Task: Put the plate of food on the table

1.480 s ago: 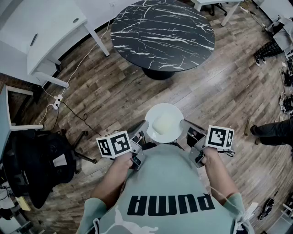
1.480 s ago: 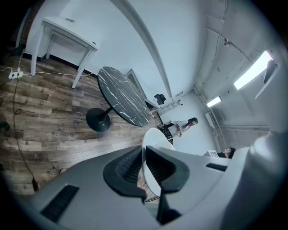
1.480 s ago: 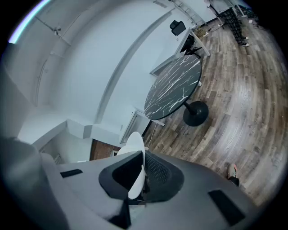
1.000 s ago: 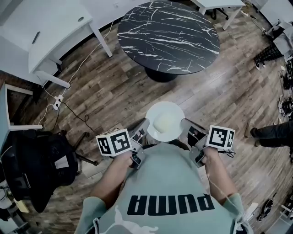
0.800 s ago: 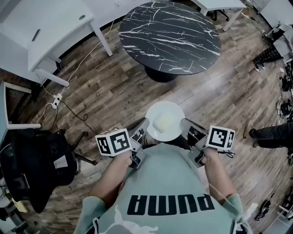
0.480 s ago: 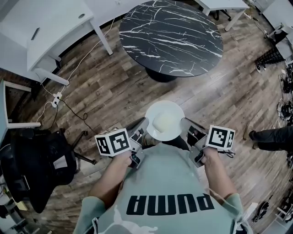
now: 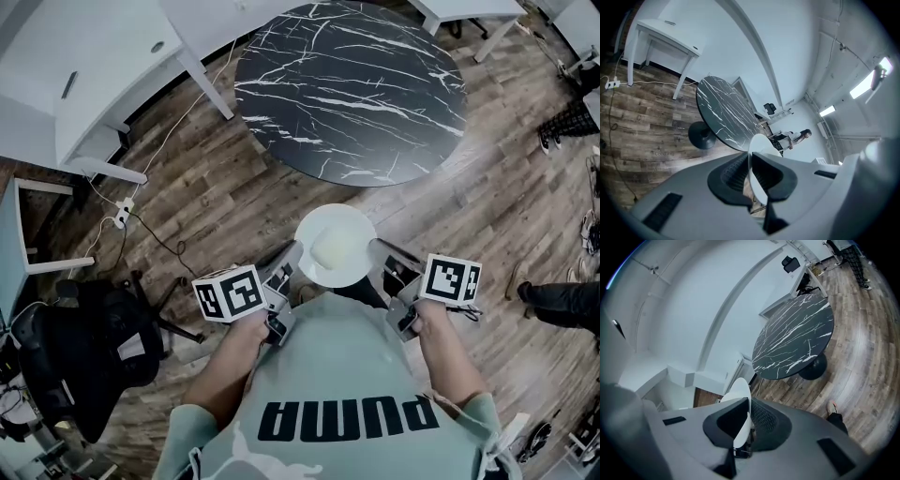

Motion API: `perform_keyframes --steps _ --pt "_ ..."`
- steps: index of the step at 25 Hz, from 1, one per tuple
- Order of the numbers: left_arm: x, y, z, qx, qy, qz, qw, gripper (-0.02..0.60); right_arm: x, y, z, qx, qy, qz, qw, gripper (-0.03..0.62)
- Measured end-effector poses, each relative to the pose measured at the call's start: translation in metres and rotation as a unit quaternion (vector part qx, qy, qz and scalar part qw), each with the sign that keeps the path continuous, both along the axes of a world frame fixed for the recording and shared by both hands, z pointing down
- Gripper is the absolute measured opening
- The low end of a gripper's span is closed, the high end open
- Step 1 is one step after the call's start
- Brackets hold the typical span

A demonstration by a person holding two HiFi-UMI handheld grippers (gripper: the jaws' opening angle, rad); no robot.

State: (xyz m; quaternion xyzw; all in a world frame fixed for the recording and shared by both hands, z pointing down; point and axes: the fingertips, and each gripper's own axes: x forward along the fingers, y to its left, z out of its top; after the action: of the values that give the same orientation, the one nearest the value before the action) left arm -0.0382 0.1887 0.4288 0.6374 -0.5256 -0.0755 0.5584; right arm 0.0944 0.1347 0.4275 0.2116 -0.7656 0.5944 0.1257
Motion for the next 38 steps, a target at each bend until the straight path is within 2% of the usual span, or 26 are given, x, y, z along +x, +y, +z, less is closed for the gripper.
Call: perform_keyframes --steps 11,15,22,28,38 --pt "0.012 -0.107 -0.005 -0.009 -0.031 -0.008 0.9995 0.034 0.012 -0.11 0.007 -0.012 -0.024 -0.003 1.0 0.025" --pt "0.015 -0.131 -0.007 -0.006 -0.042 -0.015 0.999 0.034 0.013 -0.137 0.005 -0.007 -0.04 -0.005 0.999 0.026" --pt "0.014 -0.169 -0.006 -0.004 -0.054 -0.013 0.9984 0.034 0.013 -0.173 0.006 0.002 -0.04 0.002 0.999 0.026" --pt "0.004 -0.202 -0.001 -0.001 -0.055 0.005 0.9985 0.034 0.005 -0.202 0.01 0.008 -0.033 0.024 0.999 0.026" --pt "-0.032 -0.279 0.024 -0.013 -0.057 0.072 0.9957 0.034 -0.026 -0.261 0.034 -0.001 -0.003 0.084 0.996 0.026"
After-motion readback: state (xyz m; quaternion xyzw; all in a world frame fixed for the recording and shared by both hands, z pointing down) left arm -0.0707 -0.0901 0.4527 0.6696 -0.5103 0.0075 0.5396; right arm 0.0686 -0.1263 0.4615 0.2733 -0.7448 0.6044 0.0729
